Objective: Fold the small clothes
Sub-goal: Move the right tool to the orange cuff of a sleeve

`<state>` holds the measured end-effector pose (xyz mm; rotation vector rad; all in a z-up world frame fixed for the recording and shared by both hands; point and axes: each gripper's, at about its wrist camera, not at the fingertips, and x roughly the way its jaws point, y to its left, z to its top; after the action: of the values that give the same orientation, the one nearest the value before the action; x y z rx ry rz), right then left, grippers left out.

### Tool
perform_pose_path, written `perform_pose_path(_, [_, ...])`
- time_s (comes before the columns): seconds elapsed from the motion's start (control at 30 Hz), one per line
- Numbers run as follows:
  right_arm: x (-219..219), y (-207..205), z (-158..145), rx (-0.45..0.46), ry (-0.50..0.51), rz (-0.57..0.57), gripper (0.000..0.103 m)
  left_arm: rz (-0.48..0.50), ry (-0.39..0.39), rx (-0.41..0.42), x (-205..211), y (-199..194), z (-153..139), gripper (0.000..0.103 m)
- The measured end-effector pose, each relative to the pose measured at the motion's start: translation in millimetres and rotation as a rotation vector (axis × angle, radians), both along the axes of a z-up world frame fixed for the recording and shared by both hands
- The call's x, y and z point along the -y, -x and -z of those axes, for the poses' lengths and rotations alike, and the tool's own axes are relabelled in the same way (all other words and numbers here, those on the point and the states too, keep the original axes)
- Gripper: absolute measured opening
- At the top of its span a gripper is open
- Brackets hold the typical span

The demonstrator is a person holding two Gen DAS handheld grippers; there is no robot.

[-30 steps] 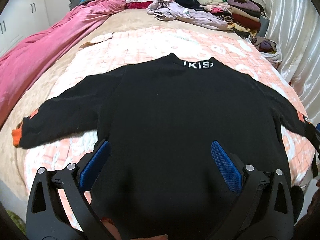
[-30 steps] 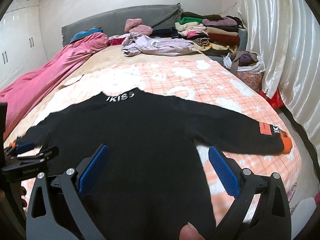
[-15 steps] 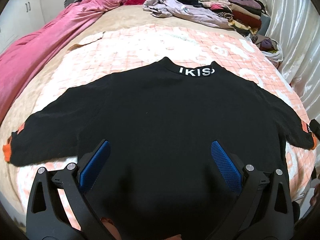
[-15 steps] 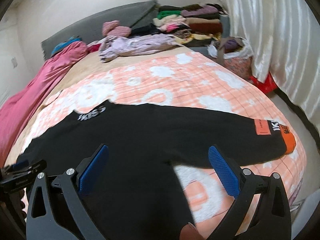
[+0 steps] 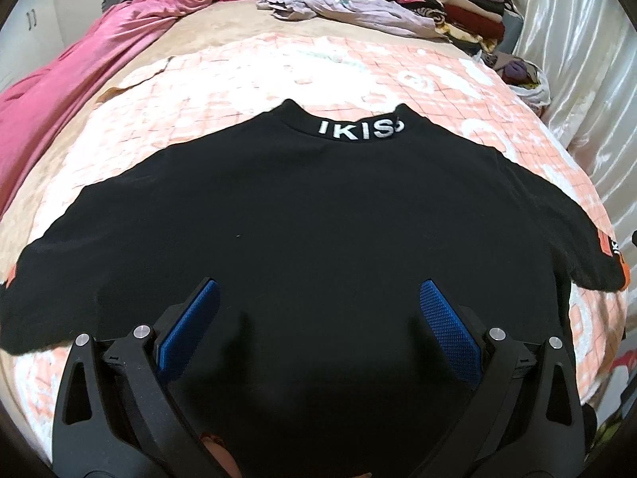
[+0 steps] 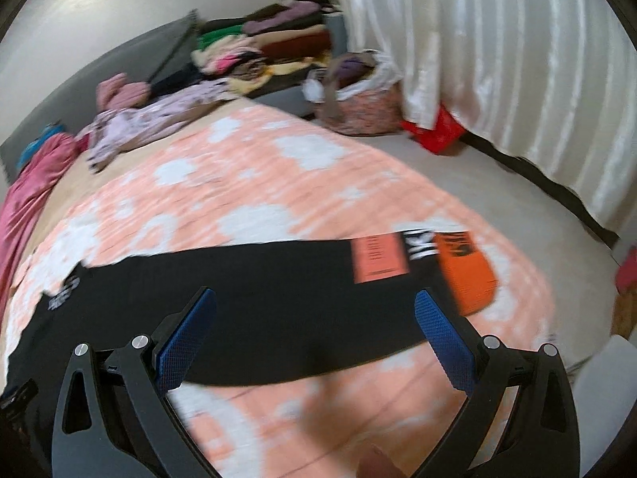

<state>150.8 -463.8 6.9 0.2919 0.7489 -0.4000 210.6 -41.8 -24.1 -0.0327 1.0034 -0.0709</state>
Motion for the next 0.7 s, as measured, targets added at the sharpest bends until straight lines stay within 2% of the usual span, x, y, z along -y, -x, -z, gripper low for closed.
perform_pose_path(0.27, [87, 10, 25, -0.054, -0.028, 0.161, 0.099, 0.044, 0.014, 0.021, 10, -7, 3, 0.095])
perform_pose_path(0.53, [123, 4, 52, -0.112, -0.09, 0.163, 0.096, 0.035, -0.005, 0.018, 9, -13, 15, 0.095])
perform_pose_path(0.6, [129, 3, 57, -0.121, -0.106, 0.168, 0.075, 0.035, -0.007, 0.016, 10, -13, 17, 0.095])
perform_pose_path(0.67, [137, 2, 65, -0.123, -0.174, 0.158, 0.053, 0.035, -0.007, 0.017, 10, -13, 19, 0.095])
perform_pose_path(0.7, [139, 1, 68, -0.117, -0.203, 0.143, 0.05, 0.03, -0.006, 0.013, 9, -14, 21, 0.095])
